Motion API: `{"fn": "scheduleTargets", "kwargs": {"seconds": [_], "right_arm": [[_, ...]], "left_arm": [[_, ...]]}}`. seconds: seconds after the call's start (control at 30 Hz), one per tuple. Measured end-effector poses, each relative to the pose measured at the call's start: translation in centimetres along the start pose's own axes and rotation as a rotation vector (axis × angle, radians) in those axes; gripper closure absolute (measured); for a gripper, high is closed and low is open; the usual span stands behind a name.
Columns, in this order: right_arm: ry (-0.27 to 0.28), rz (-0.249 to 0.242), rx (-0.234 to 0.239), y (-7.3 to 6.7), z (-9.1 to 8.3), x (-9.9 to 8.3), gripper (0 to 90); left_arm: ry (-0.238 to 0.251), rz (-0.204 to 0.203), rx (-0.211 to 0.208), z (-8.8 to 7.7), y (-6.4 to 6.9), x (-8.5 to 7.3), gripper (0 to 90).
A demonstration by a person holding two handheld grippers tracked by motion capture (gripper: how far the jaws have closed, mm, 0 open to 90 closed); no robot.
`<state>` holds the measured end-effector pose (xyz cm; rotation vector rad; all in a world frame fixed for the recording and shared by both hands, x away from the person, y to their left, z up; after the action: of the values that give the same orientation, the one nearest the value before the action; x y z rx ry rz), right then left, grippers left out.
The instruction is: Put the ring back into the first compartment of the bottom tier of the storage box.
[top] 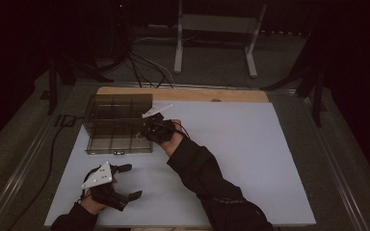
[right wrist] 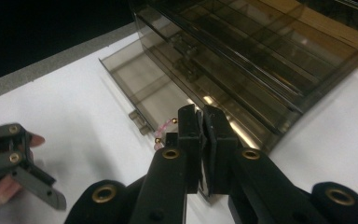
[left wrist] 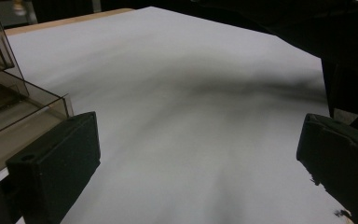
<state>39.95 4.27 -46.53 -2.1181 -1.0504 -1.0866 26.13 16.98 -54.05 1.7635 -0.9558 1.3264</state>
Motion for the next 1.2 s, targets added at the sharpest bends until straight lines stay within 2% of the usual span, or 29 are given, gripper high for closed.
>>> {"fn": "scheduleTargets", "kwargs": {"seconds": [0.47,0.63,0.9,1.03,1.2], "right_arm": [[0.026,0.007,0.037,-1.6,2.7,2.1,87.0],[0.039,0.026,0.047,-1.9,3.4,2.9,87.0],[0.028,0.024,0.069,-2.8,5.4,3.6,86.9],[0.03,0.053,0.095,-3.4,6.5,4.0,87.0],[0.019,0.049,0.092,-3.8,7.9,4.3,87.0]], "left_arm": [[0.006,0.002,-0.001,0.0,-0.1,0.1,0.7],[0.009,-0.001,-0.001,-0.1,-0.1,0.1,0.7],[0.008,-0.001,-0.004,-0.1,0.0,0.0,0.7],[0.009,-0.001,-0.005,-0.1,0.0,0.1,0.7],[0.012,-0.002,-0.004,-0.2,0.0,0.1,0.7]]}}
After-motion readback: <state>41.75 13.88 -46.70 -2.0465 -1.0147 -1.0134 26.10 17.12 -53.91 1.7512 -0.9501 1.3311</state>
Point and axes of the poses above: each handheld gripper's, and its own axes: z roughly forward along the jaws, x roughly out of its top, y roughly to its right, the point moved 5 cm from there along z, roughly forward along the jaws, and after that the axes turned 8 degrees about y, right-handed, at the moved point
